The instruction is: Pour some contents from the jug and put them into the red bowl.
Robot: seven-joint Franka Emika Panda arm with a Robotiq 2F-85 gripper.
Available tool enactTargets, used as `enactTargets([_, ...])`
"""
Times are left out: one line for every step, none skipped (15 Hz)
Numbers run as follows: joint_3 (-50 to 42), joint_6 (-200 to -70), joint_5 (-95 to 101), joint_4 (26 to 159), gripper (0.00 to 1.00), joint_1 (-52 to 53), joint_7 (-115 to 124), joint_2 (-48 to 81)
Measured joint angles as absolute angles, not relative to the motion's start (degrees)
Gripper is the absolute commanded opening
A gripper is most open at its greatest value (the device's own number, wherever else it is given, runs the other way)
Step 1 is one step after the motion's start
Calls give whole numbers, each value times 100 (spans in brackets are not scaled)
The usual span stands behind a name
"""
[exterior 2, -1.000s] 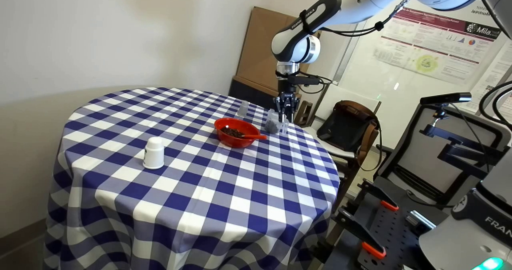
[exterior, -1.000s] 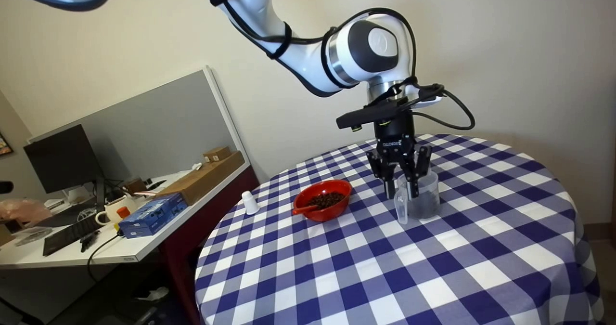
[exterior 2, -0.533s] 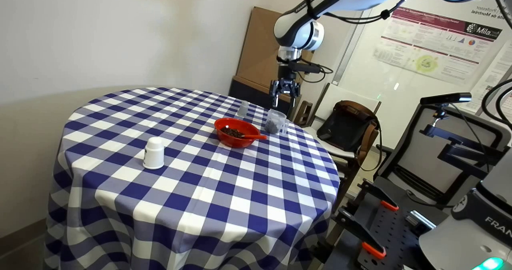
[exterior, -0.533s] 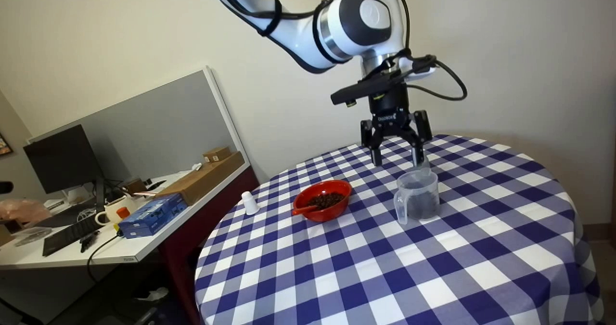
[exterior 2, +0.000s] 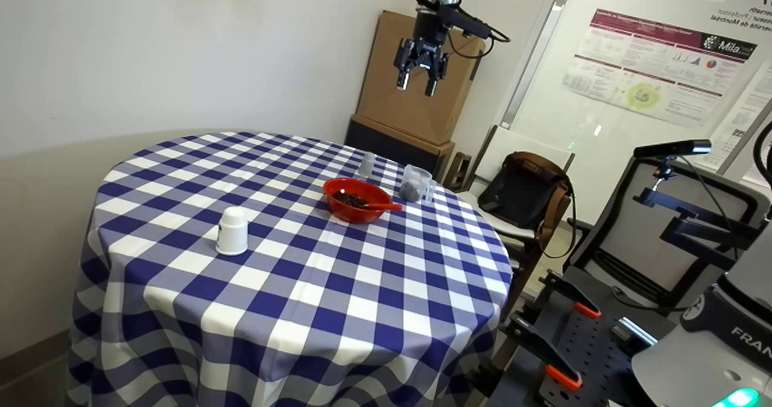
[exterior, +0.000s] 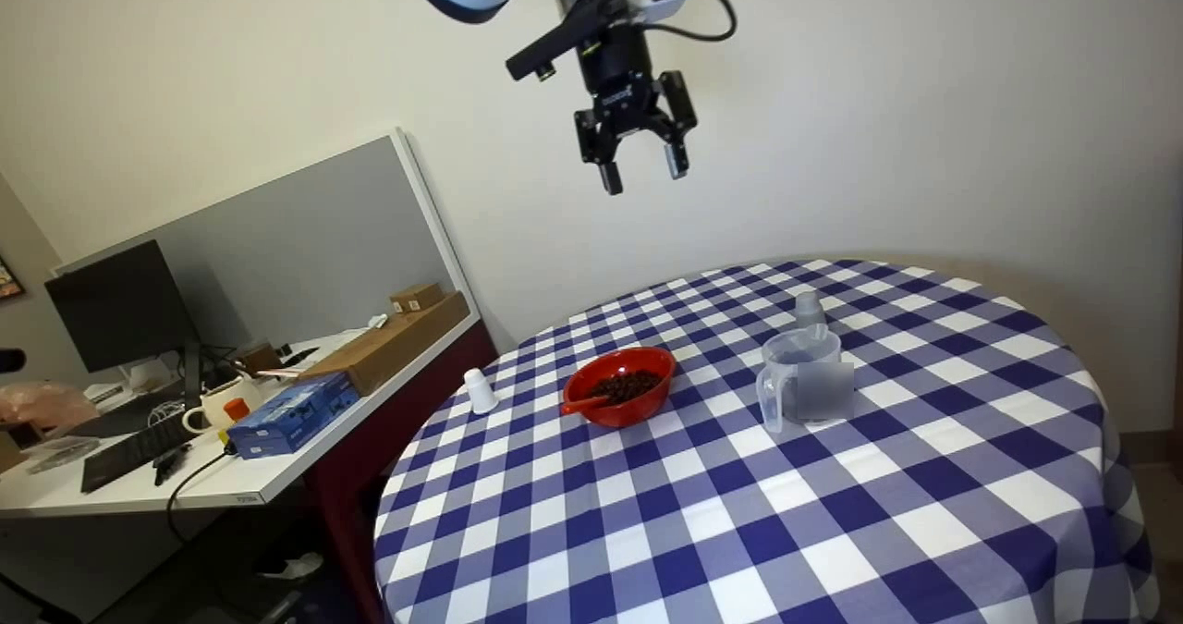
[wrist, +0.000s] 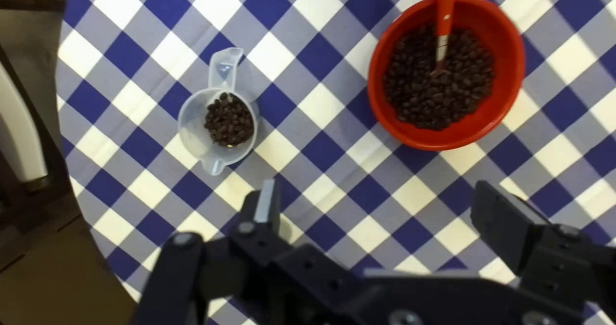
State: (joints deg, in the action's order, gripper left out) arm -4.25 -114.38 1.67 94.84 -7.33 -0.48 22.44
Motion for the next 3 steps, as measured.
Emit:
enactTargets([-354,-11438,167,9709,100,-604,-37,2023])
enactTargets([-279,-11438,167,9939,100,-484,-33,1815])
enactTargets([-203,-11433,167,10161,100,-377,-32,1630])
